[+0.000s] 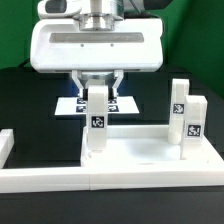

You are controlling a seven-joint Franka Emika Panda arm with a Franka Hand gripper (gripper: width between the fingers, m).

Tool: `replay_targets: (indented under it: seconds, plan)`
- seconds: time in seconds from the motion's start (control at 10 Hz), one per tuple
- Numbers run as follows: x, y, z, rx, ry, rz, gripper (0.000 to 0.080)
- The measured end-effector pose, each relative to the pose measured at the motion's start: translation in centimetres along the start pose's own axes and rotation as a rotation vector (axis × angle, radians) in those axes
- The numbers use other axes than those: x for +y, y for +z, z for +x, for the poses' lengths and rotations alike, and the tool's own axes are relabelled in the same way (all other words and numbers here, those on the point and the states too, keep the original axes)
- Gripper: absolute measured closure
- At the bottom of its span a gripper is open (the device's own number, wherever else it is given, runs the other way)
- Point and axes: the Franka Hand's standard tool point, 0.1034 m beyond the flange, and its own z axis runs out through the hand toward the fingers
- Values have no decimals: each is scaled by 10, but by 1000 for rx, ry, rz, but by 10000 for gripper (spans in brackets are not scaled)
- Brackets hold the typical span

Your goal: Assemble desk

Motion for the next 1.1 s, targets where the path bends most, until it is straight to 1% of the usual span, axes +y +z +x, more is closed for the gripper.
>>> replay_targets:
  seconds: [0.4, 0.8, 0.9, 1.0, 1.1]
  plan:
    - [2, 7, -5, 3, -2, -9, 509]
    - [2, 7, -4, 11, -3, -11, 509]
    - [2, 7, -4, 11, -3, -11, 492]
    - [2, 7, -4, 10, -3, -11, 302]
    - [2, 7, -4, 10, -3, -11, 199]
